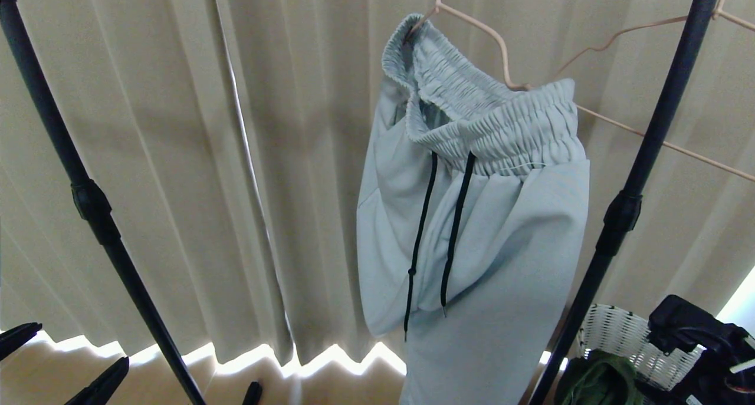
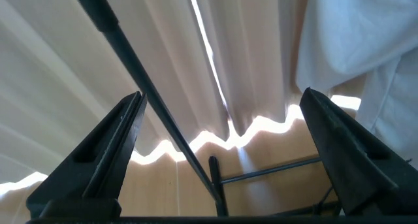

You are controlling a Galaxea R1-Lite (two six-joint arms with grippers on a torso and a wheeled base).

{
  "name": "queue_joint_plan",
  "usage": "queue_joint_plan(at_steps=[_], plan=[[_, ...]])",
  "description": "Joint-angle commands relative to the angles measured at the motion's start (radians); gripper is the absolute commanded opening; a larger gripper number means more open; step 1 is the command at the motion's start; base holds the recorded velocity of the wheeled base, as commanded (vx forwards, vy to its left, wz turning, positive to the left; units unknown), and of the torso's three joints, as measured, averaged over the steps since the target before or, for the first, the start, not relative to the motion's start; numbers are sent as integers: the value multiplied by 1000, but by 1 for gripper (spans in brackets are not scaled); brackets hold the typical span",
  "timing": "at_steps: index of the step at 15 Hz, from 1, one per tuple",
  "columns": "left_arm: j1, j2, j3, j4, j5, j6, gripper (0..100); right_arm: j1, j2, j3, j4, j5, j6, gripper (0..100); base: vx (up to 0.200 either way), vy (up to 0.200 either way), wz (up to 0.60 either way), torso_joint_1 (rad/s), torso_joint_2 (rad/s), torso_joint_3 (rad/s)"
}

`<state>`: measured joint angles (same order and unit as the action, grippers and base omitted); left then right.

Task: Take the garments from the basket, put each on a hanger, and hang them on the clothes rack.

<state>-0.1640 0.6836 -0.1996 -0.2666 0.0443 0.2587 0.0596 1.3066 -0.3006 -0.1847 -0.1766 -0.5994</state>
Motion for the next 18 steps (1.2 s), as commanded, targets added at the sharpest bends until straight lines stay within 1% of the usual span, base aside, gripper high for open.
queue_joint_plan(at_steps=[1,4,5,7,9,13,16,17,18], plan=[[-5,1,0,0,0,-1,100,-29,143,-46,1,0,-17,100,0,0,0,0,0,0],[-5,1,0,0,0,-1,100,-12,164,-60,-2,12,-17,100,0,0,0,0,0,0],[-5,-1,0,0,0,1,100,16,184,-64,-7,12,-16,100,0,0,0,0,0,0],[-5,-1,2,0,0,-1,100,32,223,-80,-12,12,-14,100,0,0,0,0,0,0],[-5,-1,3,0,0,1,100,48,295,-101,-13,0,-13,100,0,0,0,0,0,0],[-5,2,3,1,0,1,100,34,355,-147,-12,-55,-16,100,0,0,0,0,0,0],[-5,5,3,1,0,1,100,23,396,-164,-13,-63,-14,100,0,0,0,0,0,0],[-5,5,3,1,0,1,100,23,410,-169,-13,-64,-14,0,0,0,0,0,0,0],[-6,7,3,1,0,1,100,22,419,-172,-13,-66,-14,0,0,0,0,0,0,0]])
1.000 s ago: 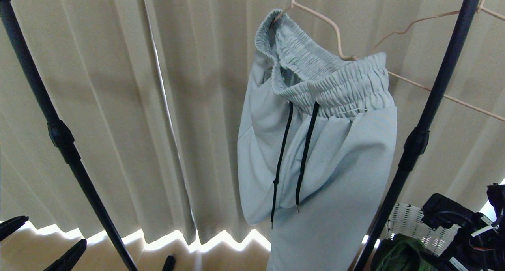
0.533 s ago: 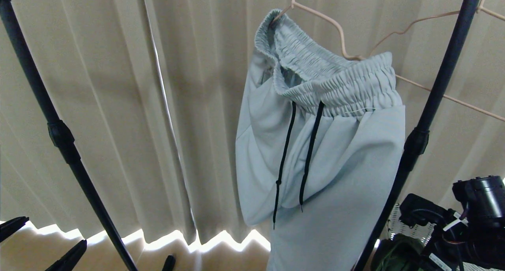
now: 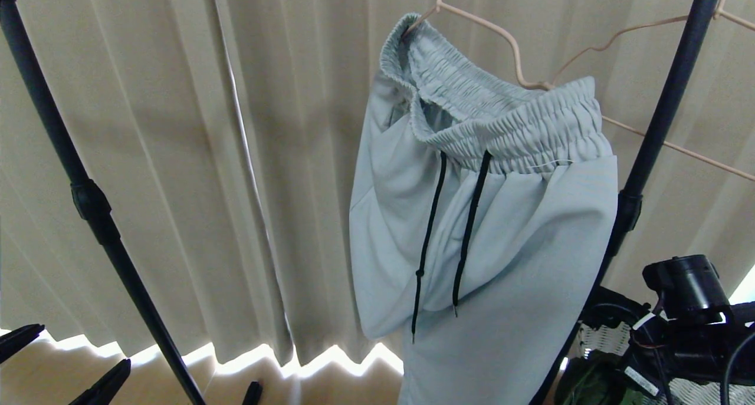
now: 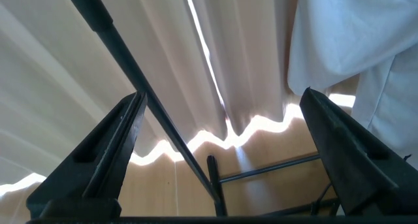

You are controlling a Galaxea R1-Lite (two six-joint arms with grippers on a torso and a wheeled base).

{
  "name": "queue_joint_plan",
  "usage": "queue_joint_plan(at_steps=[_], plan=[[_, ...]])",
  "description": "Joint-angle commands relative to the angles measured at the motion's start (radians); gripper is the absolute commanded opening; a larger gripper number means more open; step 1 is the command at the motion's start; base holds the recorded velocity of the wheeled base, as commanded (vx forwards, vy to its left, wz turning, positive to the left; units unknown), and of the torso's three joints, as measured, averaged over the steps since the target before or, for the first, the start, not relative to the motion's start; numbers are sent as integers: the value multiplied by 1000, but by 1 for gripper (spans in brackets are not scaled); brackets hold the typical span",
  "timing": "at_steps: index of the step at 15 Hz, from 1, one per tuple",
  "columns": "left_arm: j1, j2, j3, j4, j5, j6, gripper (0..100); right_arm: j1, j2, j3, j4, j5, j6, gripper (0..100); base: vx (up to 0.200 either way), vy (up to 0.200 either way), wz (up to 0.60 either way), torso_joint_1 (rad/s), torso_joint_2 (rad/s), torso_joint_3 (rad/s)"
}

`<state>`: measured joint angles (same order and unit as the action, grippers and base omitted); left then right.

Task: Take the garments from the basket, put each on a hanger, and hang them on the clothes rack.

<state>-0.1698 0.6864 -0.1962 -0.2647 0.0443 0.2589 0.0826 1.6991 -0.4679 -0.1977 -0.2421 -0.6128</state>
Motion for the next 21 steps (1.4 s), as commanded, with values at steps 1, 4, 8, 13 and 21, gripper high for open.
queue_joint_plan(at_steps=[1,4,8,13,21], plan=[[0,5,0,-1,0,0,100,-3,28,-5,0,0,1,0,0,0,0,0,0,0],[0,4,1,-1,0,0,100,-3,10,2,-2,9,4,0,0,0,0,0,0,0],[0,5,3,-1,0,-1,100,25,-159,63,-28,29,11,0,0,0,0,0,0,0],[0,7,6,1,0,0,100,91,-368,120,-75,40,10,0,0,0,0,0,0,0],[0,-1,40,-1,0,3,100,92,-401,132,-78,43,11,0,-175,0,0,2,1,1]])
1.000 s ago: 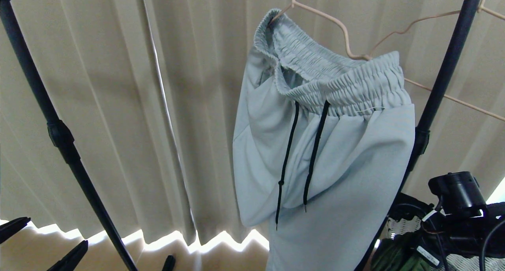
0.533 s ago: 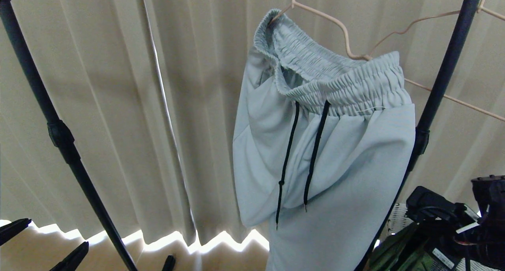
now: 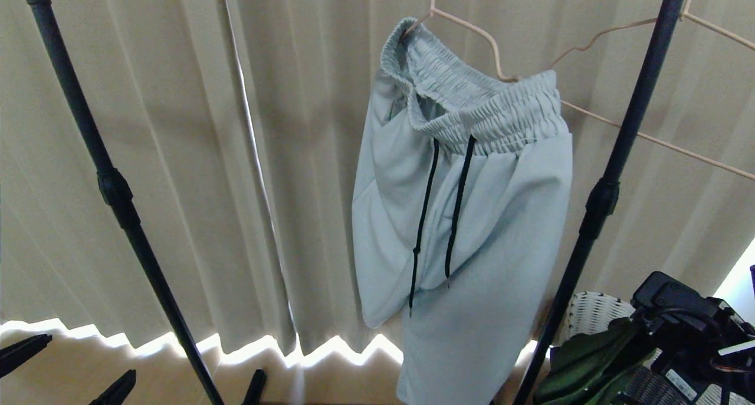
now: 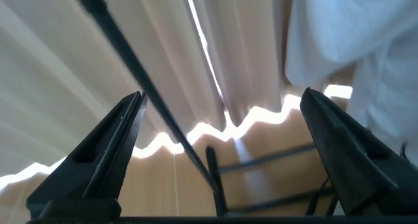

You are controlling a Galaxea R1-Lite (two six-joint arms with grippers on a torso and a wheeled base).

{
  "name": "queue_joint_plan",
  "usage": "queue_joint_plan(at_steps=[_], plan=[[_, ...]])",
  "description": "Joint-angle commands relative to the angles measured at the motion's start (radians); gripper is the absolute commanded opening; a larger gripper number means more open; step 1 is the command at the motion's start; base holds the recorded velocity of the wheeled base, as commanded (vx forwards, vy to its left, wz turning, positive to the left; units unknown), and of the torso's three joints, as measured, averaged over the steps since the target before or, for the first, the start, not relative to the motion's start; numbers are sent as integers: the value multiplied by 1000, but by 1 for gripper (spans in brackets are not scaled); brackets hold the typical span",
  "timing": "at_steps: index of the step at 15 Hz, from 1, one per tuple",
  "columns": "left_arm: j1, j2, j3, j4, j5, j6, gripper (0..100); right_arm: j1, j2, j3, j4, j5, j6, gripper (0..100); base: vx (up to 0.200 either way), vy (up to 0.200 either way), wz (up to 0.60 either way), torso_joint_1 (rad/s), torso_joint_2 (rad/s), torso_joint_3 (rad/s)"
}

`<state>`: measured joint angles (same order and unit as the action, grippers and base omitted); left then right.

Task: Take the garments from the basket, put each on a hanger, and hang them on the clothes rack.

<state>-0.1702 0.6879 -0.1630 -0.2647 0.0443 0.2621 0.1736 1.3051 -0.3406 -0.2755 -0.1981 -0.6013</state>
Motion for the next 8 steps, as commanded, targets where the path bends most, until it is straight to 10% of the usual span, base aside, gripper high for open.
queue_joint_plan(at_steps=[1,5,8], plan=[[0,-2,10,-1,0,0,100,3,-9,9,-4,6,0,0,0,0,0,0,0,0],[-25,-28,53,-1,-1,3,100,4,-15,5,-30,26,-2,0,0,0,0,0,0,0],[-310,-27,45,-1,-1,16,100,95,-12,-49,-86,60,9,0,0,0,0,0,0,0]])
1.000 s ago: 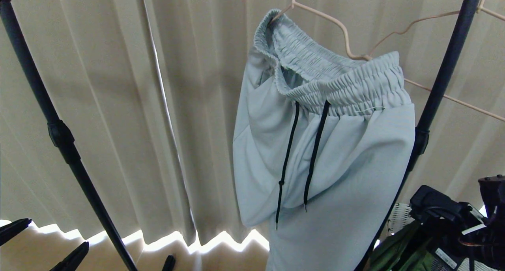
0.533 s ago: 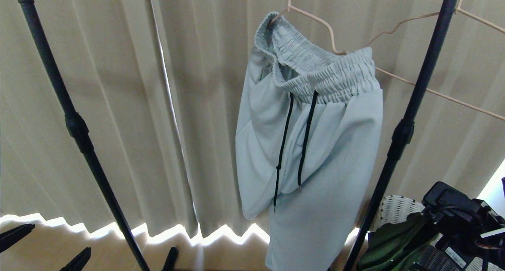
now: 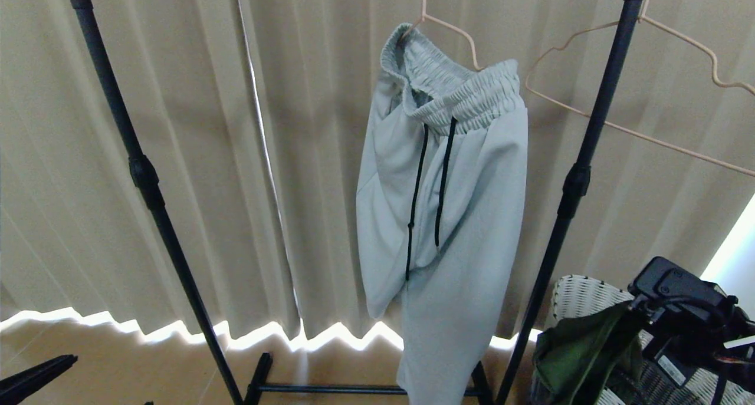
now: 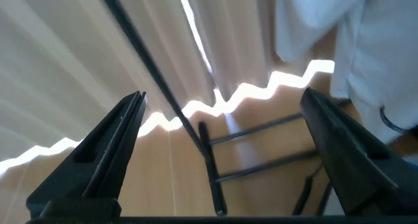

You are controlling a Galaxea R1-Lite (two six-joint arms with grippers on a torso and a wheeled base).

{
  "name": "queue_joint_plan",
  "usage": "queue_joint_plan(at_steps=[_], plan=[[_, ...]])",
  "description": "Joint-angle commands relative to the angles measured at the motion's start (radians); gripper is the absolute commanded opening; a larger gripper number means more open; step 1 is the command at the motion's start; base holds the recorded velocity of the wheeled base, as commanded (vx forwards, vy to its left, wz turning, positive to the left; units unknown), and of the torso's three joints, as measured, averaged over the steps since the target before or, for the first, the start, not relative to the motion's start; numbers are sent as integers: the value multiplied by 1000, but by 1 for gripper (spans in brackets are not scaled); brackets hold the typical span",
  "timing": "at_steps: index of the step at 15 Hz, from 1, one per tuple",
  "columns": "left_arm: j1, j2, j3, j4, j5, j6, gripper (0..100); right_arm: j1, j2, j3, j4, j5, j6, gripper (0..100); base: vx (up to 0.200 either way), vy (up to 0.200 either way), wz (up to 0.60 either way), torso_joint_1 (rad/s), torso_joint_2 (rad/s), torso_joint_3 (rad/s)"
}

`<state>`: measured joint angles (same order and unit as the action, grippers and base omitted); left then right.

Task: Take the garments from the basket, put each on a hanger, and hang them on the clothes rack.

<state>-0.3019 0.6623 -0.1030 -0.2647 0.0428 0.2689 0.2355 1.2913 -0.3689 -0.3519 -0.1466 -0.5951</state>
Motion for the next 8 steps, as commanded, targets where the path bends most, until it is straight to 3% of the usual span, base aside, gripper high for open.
queue_joint_plan(at_steps=[1,2,4,6,7,8], plan=[[-256,6,-47,-1,2,36,100,67,10,-28,-42,33,3,0,0,0,0,0,0,0],[-312,33,-81,-1,0,67,100,116,16,-33,-78,48,5,0,0,0,0,0,0,0],[-325,132,-136,-10,2,87,100,192,33,-41,-176,84,37,0,0,0,0,0,0,0],[-352,257,-188,-48,2,81,100,311,56,-73,-257,104,187,0,0,0,0,0,0,0],[-352,257,-188,-48,2,81,100,311,56,-73,-257,104,187,0,0,0,0,0,0,0],[-378,347,-216,-91,2,72,100,367,66,-96,-280,105,285,0,0,0,0,0,0,0]])
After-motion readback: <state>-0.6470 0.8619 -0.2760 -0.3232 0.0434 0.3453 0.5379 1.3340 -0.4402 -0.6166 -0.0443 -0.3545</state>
